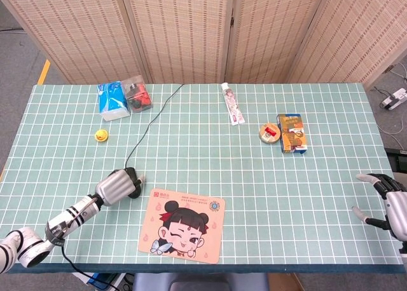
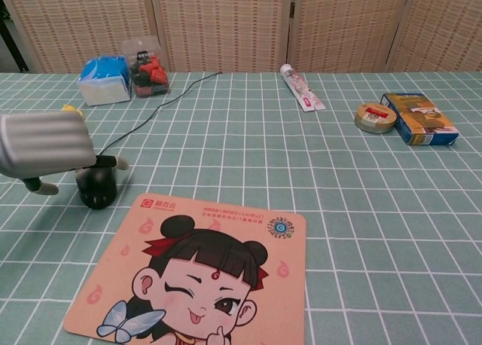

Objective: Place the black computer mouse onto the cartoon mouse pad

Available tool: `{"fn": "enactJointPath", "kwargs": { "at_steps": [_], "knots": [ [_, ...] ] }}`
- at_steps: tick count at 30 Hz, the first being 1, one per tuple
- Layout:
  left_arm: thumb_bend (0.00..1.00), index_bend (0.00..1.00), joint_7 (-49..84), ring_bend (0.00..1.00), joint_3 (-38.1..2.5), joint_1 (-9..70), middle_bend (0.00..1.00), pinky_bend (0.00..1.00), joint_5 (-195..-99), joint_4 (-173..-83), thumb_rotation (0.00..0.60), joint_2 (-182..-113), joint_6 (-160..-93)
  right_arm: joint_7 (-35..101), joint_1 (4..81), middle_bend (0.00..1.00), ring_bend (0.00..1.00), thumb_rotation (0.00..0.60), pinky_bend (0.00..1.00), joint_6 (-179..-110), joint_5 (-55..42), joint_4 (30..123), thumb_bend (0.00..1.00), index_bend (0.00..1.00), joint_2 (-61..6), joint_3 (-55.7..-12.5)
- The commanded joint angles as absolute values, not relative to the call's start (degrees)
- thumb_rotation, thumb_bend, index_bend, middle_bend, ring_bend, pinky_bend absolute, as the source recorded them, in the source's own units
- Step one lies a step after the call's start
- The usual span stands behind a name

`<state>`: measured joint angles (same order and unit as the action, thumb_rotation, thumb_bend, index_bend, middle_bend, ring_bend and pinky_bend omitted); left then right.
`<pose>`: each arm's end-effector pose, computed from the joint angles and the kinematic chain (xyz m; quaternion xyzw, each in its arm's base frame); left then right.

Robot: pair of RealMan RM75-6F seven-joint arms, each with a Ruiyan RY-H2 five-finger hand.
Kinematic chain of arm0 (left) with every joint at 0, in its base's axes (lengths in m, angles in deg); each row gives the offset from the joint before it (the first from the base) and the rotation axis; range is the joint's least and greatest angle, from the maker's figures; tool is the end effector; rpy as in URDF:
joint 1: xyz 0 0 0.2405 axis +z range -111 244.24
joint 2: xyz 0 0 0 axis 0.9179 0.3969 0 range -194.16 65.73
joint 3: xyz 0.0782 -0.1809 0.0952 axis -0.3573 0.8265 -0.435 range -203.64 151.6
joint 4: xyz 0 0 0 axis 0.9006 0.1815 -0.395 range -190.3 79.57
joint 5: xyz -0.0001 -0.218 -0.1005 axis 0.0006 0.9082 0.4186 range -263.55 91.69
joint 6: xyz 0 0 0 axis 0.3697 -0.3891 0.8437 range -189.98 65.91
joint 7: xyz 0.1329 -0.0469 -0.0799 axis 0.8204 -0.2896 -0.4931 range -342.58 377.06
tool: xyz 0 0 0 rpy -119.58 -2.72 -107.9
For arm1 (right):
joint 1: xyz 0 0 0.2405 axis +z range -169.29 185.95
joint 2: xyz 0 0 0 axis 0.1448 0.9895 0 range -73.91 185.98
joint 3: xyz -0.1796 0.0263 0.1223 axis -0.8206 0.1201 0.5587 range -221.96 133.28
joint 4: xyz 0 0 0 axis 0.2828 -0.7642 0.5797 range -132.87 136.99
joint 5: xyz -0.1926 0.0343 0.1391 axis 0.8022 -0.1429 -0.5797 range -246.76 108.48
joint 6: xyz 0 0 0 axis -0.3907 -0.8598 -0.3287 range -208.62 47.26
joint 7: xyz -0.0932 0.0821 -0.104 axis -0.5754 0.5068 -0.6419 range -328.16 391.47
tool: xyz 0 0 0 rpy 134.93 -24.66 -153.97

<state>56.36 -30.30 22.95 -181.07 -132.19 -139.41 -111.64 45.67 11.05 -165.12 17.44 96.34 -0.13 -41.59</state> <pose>-0.1975 0.3230 -0.0214 -0.9066 0.0826 -0.1310 0.3926 -0.3033 -0.1876 0.1513 0.5610 -0.4392 0.4184 0.5633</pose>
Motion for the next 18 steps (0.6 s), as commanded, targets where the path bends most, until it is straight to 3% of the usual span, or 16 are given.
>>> {"fn": "enactJointPath", "kwargs": {
  "at_steps": [1,9,18],
  "knots": [
    [0.07,0.21,56.2,0.97,-30.3,22.9,1.00,1.00,-181.1,-131.8,0.600,-139.8,-111.6,45.7,11.0,0.29,0.20,0.600,0.28,-165.1,17.4,96.3,0.16,0.27,-0.1,-41.6],
    [0.09,0.21,55.8,0.95,-30.1,22.8,0.98,1.00,-181.1,-131.0,0.600,-140.7,-111.7,45.9,10.9,0.29,0.20,0.600,0.28,-165.2,17.4,96.3,0.16,0.27,0.0,-41.6],
    [0.23,0.27,55.2,0.93,-30.2,22.8,0.96,1.00,-181.3,-130.5,0.600,-141.3,-112.1,46.1,10.9,0.29,0.20,0.600,0.28,-165.2,17.4,96.2,0.16,0.27,0.0,-41.5]
  ]
}}
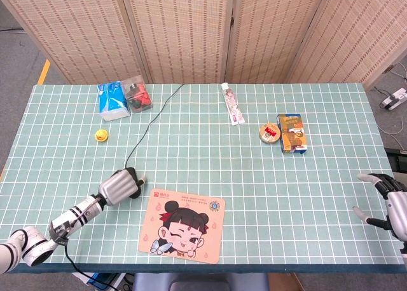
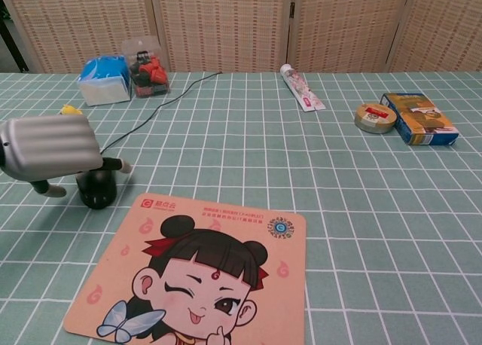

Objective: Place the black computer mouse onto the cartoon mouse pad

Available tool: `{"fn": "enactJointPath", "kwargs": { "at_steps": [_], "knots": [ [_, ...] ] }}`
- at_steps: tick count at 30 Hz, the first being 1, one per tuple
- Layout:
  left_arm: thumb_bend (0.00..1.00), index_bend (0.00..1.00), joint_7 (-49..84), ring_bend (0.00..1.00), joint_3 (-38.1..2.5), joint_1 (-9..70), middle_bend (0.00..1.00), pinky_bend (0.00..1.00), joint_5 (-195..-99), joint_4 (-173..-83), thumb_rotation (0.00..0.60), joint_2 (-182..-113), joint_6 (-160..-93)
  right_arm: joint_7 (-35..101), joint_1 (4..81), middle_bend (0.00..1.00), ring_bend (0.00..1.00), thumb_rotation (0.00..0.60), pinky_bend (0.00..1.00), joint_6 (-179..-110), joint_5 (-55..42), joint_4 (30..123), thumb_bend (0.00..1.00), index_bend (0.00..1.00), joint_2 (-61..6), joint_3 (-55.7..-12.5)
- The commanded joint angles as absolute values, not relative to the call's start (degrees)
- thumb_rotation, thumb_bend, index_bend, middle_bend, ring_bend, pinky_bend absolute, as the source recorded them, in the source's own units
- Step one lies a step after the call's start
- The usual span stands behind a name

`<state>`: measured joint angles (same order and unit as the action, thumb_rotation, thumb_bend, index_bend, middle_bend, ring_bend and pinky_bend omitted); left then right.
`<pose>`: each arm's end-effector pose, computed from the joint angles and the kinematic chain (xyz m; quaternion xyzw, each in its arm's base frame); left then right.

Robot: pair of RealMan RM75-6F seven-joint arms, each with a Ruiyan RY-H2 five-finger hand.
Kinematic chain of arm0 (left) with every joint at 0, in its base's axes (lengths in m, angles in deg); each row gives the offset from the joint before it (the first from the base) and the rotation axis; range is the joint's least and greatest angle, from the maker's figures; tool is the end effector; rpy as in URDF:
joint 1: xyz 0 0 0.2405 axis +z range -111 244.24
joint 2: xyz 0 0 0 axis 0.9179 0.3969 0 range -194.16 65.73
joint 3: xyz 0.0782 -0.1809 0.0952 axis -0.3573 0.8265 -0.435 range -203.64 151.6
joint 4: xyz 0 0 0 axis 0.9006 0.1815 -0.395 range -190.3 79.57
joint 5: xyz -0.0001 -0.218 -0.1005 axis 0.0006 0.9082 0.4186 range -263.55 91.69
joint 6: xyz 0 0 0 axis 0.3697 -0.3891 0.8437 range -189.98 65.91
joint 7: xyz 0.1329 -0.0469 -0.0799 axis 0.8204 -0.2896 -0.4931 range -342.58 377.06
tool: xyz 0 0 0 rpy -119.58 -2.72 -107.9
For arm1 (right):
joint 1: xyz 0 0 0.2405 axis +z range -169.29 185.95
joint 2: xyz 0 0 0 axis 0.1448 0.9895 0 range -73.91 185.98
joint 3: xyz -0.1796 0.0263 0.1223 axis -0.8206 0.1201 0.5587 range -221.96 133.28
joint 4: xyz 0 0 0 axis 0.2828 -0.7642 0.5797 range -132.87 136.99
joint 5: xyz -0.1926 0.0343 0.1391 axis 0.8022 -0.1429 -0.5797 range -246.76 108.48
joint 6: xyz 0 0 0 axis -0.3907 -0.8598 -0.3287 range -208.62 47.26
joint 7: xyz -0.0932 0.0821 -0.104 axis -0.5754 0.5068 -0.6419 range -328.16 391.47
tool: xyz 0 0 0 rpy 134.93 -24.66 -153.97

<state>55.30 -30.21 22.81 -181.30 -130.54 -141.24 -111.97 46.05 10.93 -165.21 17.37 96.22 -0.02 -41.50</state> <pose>-0.1955 0.3241 -0.0283 -0.9064 0.0781 -0.1395 0.3910 -0.3041 -0.1874 0.1527 0.5590 -0.4397 0.4195 0.5641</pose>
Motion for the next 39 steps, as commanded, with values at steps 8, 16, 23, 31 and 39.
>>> {"fn": "enactJointPath", "kwargs": {
  "at_steps": [8,16,23,31,39],
  "knots": [
    [0.32,0.34,54.3,0.93,-30.4,23.0,0.94,1.00,-181.1,-130.4,0.600,-141.6,-112.1,46.0,10.9,0.29,0.20,0.600,0.28,-165.2,17.4,96.2,0.16,0.27,0.0,-41.5],
    [0.37,0.39,52.6,0.94,-30.7,23.2,0.94,1.00,-181.9,-130.5,0.600,-141.7,-113.1,46.1,10.9,0.29,0.20,0.600,0.28,-165.1,17.4,96.2,0.16,0.27,0.0,-41.5],
    [0.37,0.41,51.0,0.94,-30.7,23.2,0.93,1.00,-182.6,-130.6,0.600,-141.5,-114.0,46.2,10.9,0.29,0.20,0.600,0.28,-165.1,17.3,96.1,0.16,0.27,0.0,-41.5],
    [0.39,0.41,51.3,0.95,-31.0,23.8,0.93,1.00,-183.6,-135.8,0.600,-138.9,-115.9,46.5,10.8,0.29,0.20,0.600,0.28,-165.4,17.4,96.1,0.16,0.27,0.2,-41.4],
    [0.40,0.41,54.2,0.96,-31.4,24.4,0.93,1.00,-187.5,-141.8,0.600,-137.3,-119.2,46.8,10.5,0.29,0.20,0.600,0.28,-166.3,18.1,96.4,0.16,0.27,0.4,-41.5]
  ]
}}
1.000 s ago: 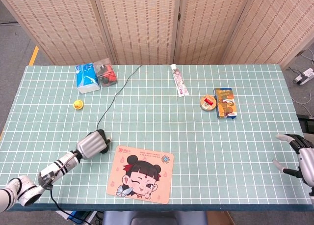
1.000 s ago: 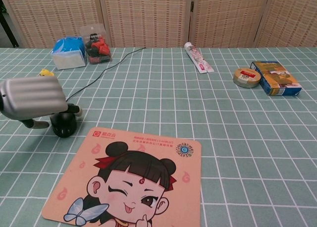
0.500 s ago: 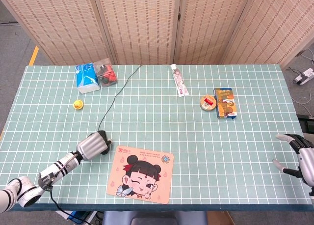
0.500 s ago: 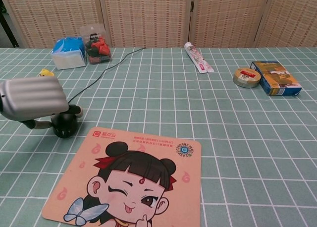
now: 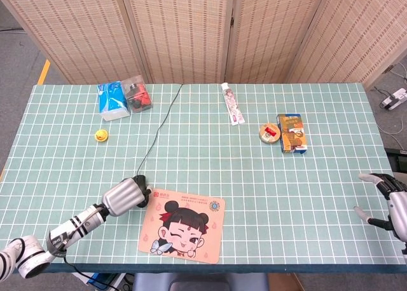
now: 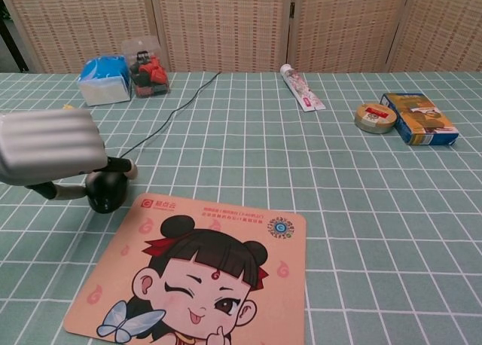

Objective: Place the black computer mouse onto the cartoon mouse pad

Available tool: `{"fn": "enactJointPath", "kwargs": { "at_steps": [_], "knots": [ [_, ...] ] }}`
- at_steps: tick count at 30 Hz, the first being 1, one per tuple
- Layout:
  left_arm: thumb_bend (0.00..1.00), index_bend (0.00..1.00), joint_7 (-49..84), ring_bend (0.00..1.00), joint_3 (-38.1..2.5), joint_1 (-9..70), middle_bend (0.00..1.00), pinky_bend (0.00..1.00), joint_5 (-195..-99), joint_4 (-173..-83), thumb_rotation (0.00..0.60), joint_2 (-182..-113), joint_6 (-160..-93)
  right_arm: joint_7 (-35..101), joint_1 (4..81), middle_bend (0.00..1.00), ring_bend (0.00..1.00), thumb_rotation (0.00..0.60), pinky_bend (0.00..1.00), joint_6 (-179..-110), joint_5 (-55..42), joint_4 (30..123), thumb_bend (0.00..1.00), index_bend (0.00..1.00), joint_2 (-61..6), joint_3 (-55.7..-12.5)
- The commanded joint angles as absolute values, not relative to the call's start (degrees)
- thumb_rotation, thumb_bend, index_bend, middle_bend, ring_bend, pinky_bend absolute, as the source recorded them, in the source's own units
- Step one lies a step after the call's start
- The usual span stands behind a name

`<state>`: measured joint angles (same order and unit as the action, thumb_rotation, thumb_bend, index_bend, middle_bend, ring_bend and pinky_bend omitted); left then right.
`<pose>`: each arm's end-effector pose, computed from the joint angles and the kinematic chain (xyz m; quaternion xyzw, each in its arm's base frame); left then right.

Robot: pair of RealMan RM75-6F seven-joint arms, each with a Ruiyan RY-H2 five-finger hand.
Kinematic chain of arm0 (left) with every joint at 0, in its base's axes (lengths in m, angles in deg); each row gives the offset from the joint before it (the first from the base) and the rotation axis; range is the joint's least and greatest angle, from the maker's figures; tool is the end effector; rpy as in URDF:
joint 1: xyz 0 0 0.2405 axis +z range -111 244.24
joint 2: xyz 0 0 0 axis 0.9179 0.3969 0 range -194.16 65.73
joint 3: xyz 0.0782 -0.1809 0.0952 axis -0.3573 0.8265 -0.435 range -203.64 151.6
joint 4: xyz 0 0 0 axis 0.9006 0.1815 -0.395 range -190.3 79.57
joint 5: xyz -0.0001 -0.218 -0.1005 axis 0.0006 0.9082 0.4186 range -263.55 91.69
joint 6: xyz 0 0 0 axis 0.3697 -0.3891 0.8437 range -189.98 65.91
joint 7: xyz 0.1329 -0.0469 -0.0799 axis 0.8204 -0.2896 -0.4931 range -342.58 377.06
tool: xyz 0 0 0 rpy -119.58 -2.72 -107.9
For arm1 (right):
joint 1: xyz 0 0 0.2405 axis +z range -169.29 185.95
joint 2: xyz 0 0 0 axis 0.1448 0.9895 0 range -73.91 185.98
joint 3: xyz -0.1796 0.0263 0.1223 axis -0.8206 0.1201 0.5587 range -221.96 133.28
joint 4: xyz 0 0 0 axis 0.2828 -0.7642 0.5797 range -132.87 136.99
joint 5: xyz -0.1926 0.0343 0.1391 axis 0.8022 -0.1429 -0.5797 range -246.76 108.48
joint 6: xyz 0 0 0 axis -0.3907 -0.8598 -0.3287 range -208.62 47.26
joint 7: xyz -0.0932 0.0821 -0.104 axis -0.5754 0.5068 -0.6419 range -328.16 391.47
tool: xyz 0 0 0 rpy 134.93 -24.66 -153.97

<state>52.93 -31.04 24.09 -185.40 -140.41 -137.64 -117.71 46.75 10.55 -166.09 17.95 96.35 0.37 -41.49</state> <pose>-0.1621 0.2876 -0.0233 -0.9037 0.0604 -0.2195 0.3626 -0.3028 -0.1855 0.1559 0.5573 -0.4369 0.4261 0.5630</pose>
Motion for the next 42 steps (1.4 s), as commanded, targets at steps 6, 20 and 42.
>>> {"fn": "enactJointPath", "kwargs": {
  "at_steps": [6,20,42],
  "knots": [
    [0.40,0.41,56.1,0.96,-32.1,24.8,0.93,1.00,-191.7,-143.6,0.600,-138.4,-121.3,47.3,9.8,0.29,0.20,0.600,0.28,-167.8,18.6,96.7,0.16,0.27,0.9,-41.5],
    [0.40,0.41,58.6,0.96,-32.2,23.8,0.93,1.00,-198.2,-144.1,0.600,-143.8,-121.5,49.4,8.4,0.29,0.20,0.600,0.28,-170.5,19.3,96.7,0.16,0.27,2.0,-41.3],
    [0.40,0.40,62.0,0.96,-30.7,20.6,0.93,1.00,-202.9,-139.7,0.600,-150.1,-118.9,51.9,7.5,0.29,0.20,0.600,0.28,-172.1,19.3,96.3,0.16,0.27,2.7,-40.9]
  ]
}}
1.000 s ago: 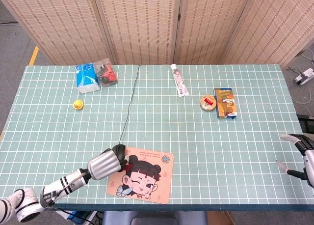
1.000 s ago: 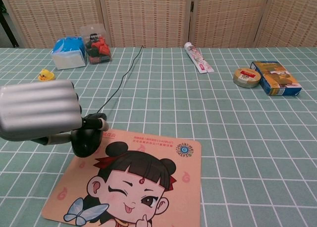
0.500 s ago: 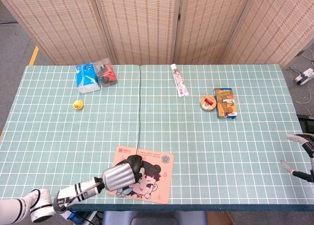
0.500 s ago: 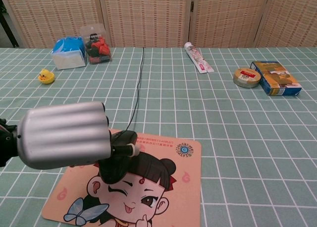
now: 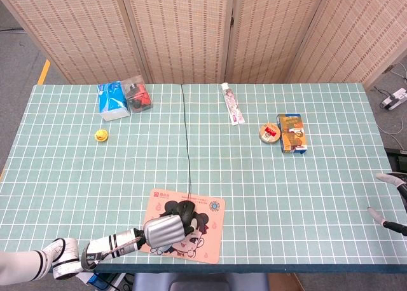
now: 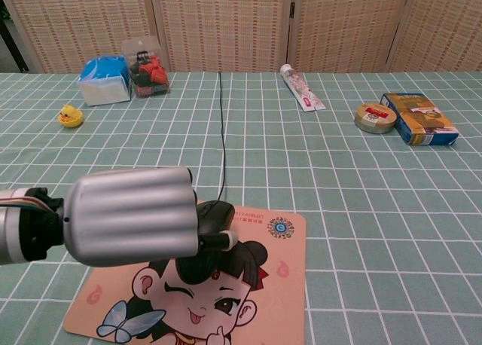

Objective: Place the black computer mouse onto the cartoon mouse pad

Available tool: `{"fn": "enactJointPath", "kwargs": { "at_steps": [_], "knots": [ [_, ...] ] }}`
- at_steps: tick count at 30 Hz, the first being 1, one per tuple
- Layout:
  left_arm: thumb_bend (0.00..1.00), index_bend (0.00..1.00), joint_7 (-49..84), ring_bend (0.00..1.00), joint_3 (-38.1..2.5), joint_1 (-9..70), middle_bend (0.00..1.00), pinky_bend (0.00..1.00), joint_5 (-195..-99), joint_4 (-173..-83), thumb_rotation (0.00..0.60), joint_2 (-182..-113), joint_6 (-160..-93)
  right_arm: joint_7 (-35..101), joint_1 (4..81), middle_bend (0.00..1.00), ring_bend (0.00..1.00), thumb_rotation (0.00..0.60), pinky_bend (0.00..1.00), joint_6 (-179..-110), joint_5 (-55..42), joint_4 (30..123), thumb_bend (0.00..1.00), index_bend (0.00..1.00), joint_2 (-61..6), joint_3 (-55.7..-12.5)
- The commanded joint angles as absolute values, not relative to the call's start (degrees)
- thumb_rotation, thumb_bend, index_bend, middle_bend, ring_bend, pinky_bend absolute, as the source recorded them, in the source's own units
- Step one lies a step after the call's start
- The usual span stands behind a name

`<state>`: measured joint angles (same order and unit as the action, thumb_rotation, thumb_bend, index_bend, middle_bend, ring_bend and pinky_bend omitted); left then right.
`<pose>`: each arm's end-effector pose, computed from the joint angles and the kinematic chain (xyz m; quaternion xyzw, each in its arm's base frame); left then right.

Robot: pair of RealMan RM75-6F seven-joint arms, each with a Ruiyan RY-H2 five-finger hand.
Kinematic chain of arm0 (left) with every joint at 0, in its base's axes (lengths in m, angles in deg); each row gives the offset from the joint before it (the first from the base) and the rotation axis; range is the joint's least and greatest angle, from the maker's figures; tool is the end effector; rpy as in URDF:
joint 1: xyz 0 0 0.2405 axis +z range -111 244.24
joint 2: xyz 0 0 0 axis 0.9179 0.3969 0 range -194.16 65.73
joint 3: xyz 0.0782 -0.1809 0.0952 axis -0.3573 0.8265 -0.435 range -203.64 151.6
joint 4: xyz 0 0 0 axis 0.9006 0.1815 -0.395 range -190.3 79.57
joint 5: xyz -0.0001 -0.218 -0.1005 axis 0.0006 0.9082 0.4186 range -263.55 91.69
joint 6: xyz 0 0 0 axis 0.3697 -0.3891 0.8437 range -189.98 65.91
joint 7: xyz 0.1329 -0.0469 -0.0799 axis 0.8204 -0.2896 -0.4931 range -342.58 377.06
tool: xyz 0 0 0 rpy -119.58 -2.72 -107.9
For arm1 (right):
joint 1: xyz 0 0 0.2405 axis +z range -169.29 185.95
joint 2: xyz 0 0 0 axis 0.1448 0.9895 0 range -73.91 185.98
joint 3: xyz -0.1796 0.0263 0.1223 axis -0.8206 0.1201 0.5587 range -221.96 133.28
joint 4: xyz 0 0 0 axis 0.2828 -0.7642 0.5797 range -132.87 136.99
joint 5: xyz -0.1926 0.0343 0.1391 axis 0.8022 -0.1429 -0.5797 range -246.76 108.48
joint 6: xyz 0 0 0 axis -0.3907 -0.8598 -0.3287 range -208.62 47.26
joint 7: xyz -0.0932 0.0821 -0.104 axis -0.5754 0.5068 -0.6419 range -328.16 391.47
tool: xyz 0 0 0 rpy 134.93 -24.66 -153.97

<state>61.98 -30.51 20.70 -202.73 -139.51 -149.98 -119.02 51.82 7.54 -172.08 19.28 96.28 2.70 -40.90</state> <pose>-0.0822 0.2212 -0.0858 -0.8774 0.2447 -0.3234 0.2564 -0.3023 -0.1716 0.1825 0.5298 -0.4214 0.4650 0.5705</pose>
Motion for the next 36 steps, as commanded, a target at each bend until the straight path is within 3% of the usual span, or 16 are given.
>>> {"fn": "enactJointPath", "kwargs": {
  "at_steps": [1,18,31,36],
  "knots": [
    [0.40,0.40,62.2,0.96,-30.9,20.6,0.93,1.00,-203.1,-139.8,0.600,-150.3,-118.7,51.9,7.5,0.29,0.20,0.600,0.28,-172.2,19.4,96.3,0.16,0.27,2.8,-40.9],
    [0.40,0.35,65.6,0.96,-30.6,21.4,0.93,1.00,-200.6,-139.7,0.600,-151.5,-115.3,52.7,7.3,0.29,0.20,0.600,0.28,-172.4,19.8,96.0,0.16,0.27,2.9,-40.9],
    [0.39,0.13,66.4,0.96,-31.4,22.4,0.93,1.00,-199.6,-142.1,0.600,-149.3,-115.2,52.5,7.4,0.29,0.20,0.600,0.28,-172.3,20.0,96.2,0.16,0.27,2.9,-40.9],
    [0.39,0.11,66.9,0.96,-31.2,23.9,0.93,1.00,-198.5,-143.9,0.600,-147.0,-117.0,52.6,7.4,0.29,0.20,0.600,0.28,-172.5,20.6,96.3,0.16,0.27,3.0,-41.1]
  ]
}}
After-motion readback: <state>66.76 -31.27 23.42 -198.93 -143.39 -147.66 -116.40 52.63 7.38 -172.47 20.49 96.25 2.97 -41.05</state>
